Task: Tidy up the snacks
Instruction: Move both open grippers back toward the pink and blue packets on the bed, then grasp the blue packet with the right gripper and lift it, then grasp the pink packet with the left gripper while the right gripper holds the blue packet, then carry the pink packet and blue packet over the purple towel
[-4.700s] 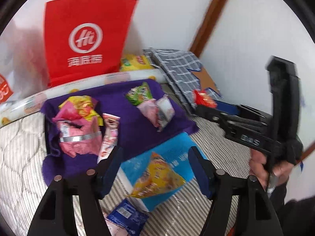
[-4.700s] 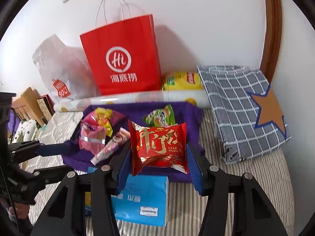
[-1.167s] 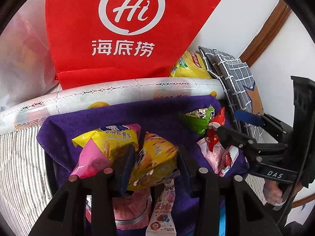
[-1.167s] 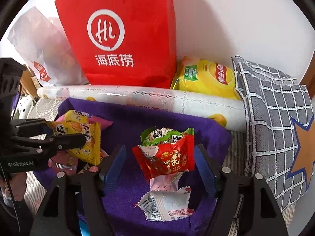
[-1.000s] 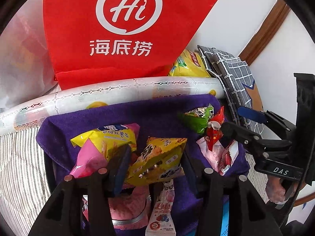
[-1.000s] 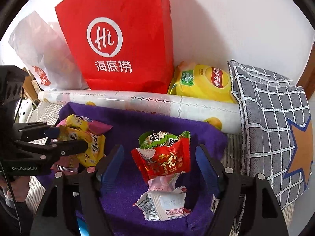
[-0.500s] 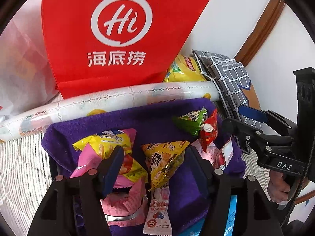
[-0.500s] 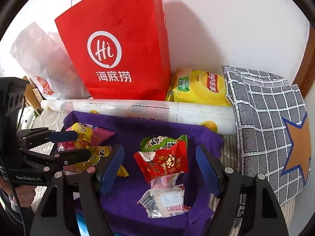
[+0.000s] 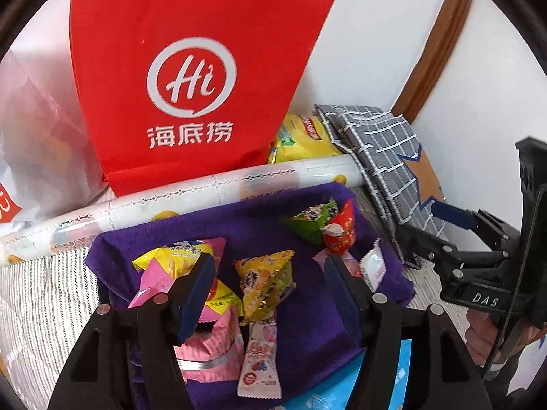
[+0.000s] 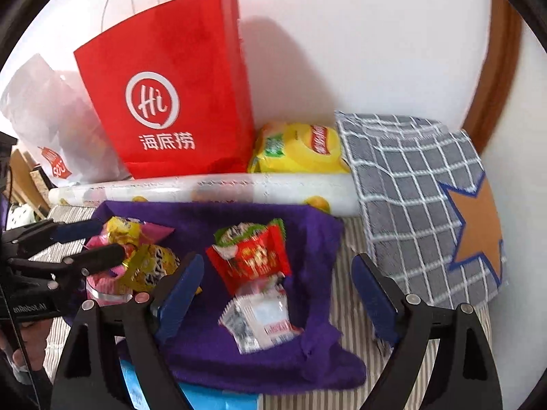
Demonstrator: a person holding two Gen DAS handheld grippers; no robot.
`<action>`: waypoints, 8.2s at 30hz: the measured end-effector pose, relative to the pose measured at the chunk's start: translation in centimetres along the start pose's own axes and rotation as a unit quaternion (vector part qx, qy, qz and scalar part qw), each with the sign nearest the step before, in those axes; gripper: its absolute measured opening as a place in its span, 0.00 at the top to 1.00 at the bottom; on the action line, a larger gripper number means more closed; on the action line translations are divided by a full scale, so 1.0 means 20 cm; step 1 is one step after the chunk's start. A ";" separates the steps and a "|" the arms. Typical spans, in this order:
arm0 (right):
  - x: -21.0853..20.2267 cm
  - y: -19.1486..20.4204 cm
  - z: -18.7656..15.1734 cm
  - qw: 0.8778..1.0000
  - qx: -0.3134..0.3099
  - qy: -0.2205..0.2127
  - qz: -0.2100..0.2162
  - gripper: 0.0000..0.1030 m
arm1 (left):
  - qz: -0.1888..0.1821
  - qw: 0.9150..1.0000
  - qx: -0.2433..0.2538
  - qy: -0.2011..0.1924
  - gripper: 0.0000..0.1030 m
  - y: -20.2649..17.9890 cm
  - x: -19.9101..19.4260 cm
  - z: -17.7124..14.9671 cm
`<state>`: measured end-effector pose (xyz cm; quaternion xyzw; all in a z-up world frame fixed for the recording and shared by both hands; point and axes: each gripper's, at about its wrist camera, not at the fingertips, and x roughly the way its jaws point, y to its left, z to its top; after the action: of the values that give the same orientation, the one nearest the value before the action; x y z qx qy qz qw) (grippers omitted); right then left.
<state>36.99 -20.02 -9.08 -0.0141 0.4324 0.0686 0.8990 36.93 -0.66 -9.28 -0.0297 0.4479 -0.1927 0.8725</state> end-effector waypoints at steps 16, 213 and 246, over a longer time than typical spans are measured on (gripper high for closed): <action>-0.42 -0.07 -0.26 0.999 0.024 -0.044 -0.002 0.15 | -0.017 0.999 0.020 -0.019 0.38 -0.21 -0.32 -0.14; -0.84 0.11 -0.85 0.996 0.014 -0.083 0.030 0.56 | -0.005 1.000 0.021 -0.008 0.68 -0.42 -0.58 -0.79; -0.57 0.08 -0.27 0.993 0.003 -0.107 0.043 0.56 | 0.031 0.998 -0.013 -0.056 0.68 -0.10 -0.52 -0.22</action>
<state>25.53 -20.13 -3.57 0.0152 0.3346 0.1070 0.9361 27.38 1.75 -3.47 -0.0382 0.4020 -0.1579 0.9011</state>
